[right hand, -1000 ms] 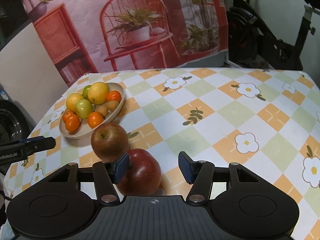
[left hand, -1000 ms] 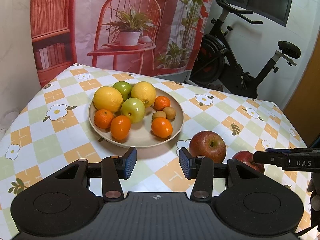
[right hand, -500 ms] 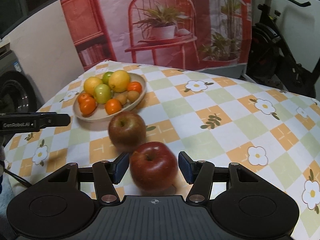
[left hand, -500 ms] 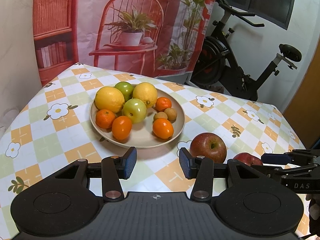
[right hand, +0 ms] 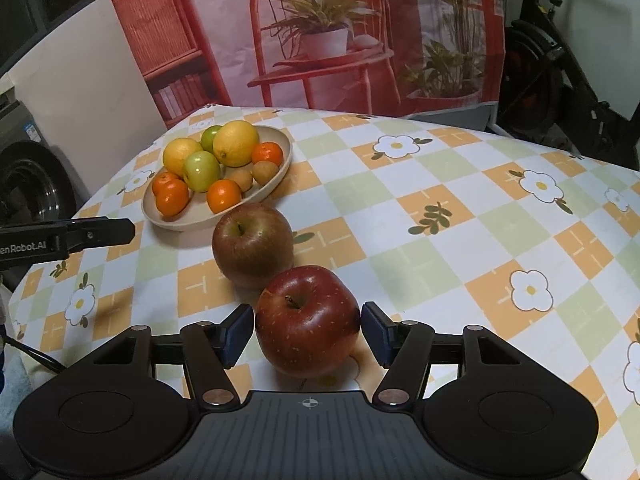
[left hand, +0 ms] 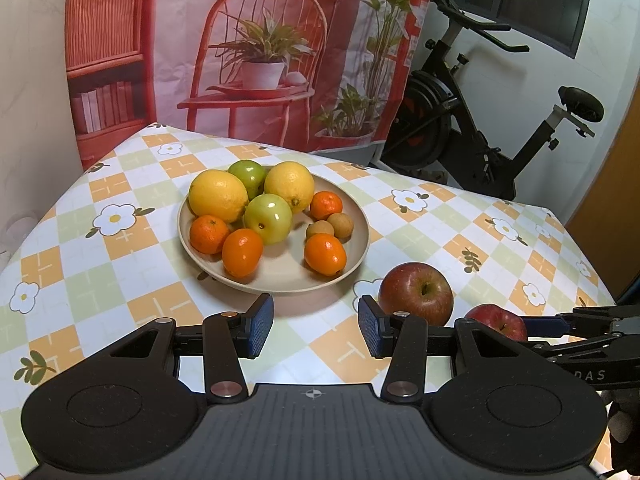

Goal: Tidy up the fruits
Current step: 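Close right tool on the large red apple and lift it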

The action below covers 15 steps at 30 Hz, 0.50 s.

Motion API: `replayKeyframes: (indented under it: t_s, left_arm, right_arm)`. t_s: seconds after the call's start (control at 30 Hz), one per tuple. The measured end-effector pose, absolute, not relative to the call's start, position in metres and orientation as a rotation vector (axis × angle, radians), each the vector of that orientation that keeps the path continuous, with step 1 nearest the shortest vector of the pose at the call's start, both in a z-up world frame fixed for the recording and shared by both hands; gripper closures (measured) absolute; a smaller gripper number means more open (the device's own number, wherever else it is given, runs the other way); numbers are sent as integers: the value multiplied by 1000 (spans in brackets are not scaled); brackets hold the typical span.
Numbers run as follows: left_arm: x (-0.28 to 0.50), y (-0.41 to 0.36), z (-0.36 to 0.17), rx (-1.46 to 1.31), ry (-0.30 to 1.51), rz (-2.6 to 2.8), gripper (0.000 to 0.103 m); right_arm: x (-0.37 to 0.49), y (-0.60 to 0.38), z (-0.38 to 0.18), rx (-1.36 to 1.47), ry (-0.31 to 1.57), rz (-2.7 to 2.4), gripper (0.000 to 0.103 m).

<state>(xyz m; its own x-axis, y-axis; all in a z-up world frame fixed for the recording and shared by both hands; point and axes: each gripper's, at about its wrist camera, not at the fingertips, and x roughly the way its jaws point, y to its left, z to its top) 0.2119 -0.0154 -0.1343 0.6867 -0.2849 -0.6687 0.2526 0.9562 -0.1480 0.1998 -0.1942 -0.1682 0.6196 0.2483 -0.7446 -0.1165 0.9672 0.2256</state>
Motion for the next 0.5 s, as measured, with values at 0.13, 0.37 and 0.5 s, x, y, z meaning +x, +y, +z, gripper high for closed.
replayKeyframes:
  t_s: [0.13, 0.37, 0.5]
  left_arm:
    - [212, -16, -134, -45, 757, -302, 54]
    - [213, -15, -135, -50, 759, -299, 54]
    - [212, -16, -135, -49, 759, -303, 54]
  right_arm:
    - [199, -191, -167, 151, 874, 229, 42]
    - [198, -188, -166, 136, 877, 237, 42]
    - [198, -184, -166, 117, 883, 246, 40]
